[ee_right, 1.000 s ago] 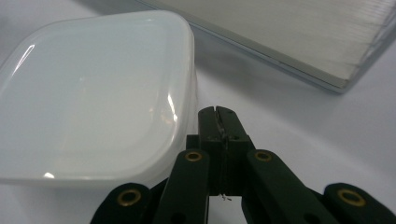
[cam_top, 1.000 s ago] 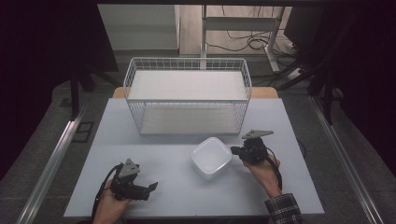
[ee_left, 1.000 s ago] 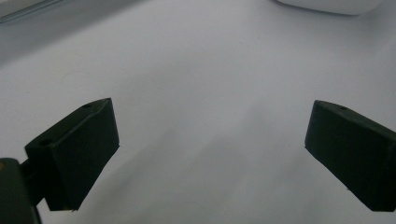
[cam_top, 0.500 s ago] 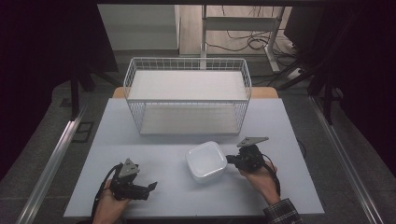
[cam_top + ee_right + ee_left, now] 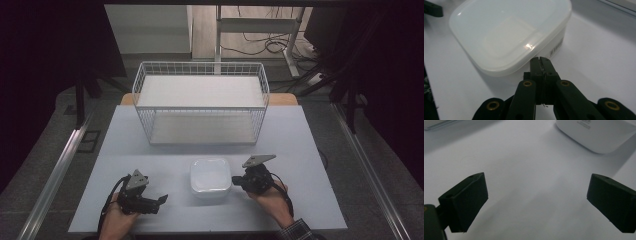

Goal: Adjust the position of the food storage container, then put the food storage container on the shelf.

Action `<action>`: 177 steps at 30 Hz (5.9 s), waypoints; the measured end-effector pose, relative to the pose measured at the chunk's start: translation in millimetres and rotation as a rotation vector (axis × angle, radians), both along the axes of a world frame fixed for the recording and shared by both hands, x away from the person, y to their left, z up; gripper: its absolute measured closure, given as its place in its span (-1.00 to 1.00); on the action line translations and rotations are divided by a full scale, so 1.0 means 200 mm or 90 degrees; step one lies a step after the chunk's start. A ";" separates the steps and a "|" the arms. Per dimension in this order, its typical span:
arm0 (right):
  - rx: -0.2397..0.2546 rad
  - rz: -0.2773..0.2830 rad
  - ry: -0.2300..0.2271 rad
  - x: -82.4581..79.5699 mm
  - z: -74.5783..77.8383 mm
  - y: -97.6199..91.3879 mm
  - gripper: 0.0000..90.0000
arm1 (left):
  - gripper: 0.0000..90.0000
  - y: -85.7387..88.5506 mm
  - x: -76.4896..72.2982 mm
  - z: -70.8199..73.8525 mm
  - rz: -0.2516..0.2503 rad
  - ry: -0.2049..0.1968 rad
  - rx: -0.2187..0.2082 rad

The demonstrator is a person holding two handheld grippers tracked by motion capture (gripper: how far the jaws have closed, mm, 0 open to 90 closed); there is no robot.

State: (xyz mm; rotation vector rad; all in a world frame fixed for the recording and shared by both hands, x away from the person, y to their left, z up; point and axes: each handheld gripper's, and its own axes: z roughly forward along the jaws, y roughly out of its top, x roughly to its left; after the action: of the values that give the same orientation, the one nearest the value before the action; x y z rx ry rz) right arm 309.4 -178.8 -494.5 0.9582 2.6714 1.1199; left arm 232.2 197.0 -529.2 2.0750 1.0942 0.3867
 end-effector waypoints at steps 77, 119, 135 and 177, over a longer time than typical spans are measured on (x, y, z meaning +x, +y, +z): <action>0.039 -0.039 0.019 0.06 0.03 0.18 -0.80 | -0.81 -0.32 0.39 0.07 -0.142 0.116 -0.179; 0.122 -0.104 0.003 -0.07 0.22 0.07 0.76 | 0.78 -0.23 0.21 0.25 -0.041 0.063 -0.229; 0.151 -0.092 -0.064 0.04 0.48 0.12 0.76 | 0.78 -0.18 0.30 0.52 -0.035 0.004 -0.225; 0.218 -0.134 -0.109 0.48 1.00 0.23 0.72 | 0.79 -0.07 0.71 1.09 -0.018 -0.057 -0.256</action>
State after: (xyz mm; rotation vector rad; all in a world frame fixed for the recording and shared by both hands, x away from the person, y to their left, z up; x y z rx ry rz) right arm 404.5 -132.3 -295.2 1.1034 2.2280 1.5591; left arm 373.7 182.2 -310.3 1.7000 0.9954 0.2214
